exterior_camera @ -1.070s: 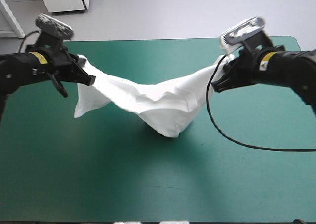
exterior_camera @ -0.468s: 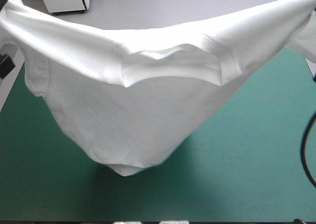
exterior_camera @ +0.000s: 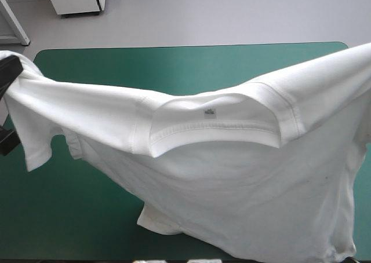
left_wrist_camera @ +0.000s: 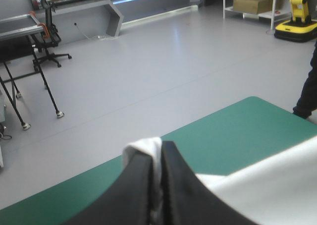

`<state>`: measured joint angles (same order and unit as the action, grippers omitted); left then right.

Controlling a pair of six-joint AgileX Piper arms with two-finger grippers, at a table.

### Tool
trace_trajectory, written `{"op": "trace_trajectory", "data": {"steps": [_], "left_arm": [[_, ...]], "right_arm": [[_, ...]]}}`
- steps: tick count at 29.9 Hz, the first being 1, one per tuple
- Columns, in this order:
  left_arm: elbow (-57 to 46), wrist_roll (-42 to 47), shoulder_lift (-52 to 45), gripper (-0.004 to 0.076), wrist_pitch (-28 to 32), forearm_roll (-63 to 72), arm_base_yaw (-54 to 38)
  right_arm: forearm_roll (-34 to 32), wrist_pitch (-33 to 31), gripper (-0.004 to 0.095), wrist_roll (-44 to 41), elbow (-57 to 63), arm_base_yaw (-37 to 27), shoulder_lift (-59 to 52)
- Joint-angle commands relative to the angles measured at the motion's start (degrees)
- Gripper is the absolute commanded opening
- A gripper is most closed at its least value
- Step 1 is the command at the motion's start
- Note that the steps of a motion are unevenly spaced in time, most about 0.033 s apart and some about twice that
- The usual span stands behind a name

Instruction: Fold the cloth

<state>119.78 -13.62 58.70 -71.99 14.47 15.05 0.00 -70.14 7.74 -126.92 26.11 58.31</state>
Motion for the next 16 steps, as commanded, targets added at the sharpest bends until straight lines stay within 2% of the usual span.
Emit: {"op": "trace_trajectory", "data": {"steps": [1,10,16], "left_arm": [[-0.2,0.7,3.1,-0.0009,3.1,0.0,0.0],[0.2,-1.5,16.5,-0.0009,14.3,1.7,0.0],[0.2,-2.5,24.0,-0.0009,23.7,-1.7,0.0]], "right_arm": [[-6.4,5.6,-0.0013,-0.3,4.9,-0.4,2.1],[-23.9,7.9,-0.0017,-3.5,11.7,-0.4,14.8],[-26.8,8.9,-0.0017,-3.9,10.0,-0.7,27.1]]}}
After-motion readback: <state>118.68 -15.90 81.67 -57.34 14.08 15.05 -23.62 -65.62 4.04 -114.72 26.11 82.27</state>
